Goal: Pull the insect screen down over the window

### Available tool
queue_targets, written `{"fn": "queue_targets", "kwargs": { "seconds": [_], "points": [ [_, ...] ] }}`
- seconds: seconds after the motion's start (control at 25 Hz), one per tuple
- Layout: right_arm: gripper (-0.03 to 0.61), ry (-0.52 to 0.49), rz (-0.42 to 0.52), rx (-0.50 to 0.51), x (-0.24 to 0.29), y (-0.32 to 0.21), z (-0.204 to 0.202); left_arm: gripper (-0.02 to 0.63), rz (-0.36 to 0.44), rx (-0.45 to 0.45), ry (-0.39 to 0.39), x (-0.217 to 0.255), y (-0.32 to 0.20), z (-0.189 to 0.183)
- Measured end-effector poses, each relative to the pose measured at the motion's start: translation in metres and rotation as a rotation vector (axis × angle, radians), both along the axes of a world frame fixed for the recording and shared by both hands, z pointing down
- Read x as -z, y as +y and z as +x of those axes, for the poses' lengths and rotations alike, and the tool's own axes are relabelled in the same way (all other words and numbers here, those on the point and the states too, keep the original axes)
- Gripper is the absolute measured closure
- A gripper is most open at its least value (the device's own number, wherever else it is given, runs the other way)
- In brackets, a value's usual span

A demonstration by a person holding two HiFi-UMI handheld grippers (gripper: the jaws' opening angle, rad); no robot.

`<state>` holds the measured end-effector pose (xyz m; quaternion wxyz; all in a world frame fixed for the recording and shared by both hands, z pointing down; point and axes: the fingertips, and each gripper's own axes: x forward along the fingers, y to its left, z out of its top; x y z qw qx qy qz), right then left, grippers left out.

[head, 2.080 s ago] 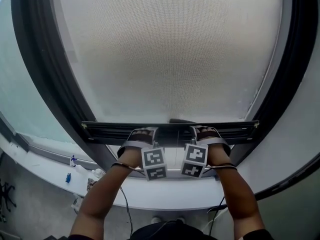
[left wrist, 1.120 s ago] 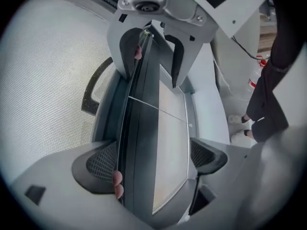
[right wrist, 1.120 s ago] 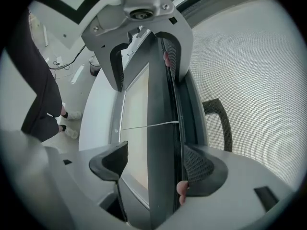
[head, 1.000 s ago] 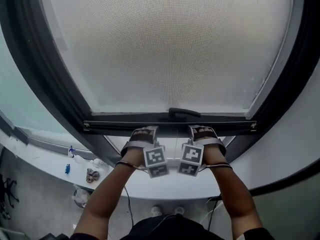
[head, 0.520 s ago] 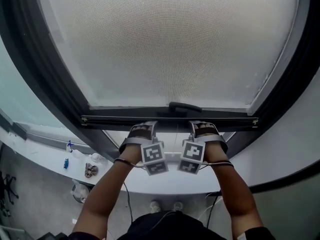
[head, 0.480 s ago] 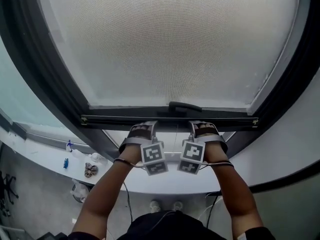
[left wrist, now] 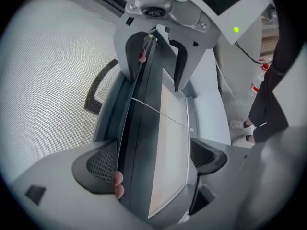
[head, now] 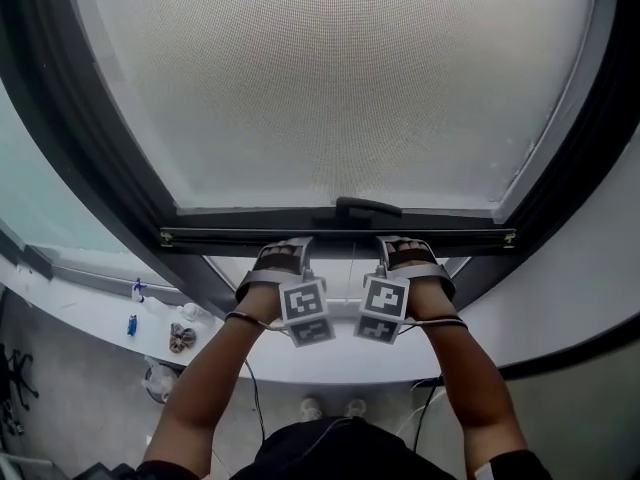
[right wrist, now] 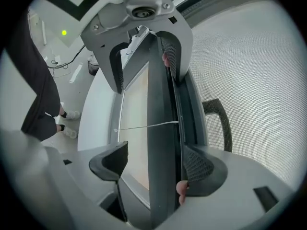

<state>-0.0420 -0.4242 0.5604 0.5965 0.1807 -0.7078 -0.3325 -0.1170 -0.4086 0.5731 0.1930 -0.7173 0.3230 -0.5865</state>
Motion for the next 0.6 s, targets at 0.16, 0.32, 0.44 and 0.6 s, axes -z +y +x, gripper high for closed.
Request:
{"fn": "queue_targets", "kwargs": {
  "seconds": [0.16, 0.32, 0.44, 0.6],
  "points": [
    [0.212, -0.004, -0.011, -0.005, -0.0012, 0.0028, -0.0008, 0.13, -0.009, -0.004, 0.013, -0.0006, 0.0038, 0.0006],
    [0.212, -0.002, -0.009, -0.002, -0.0025, 0.0041, -0.0007, 0.13, -0.005, -0.001, 0.006, -0.0023, 0.0047, 0.0006],
    [0.212, 0.009, -0.008, -0.003, -0.0065, 0.0045, 0.0003, 0.132, -0.008, -0.003, 0.013, -0.006, 0.006, 0.0011],
    [0.213, 0.006, -0.012, -0.005, -0.0084, 0.0027, -0.0003, 0.132, -0.014, 0.005, 0.022, -0.0075, 0.0054, 0.0009]
  ]
}}
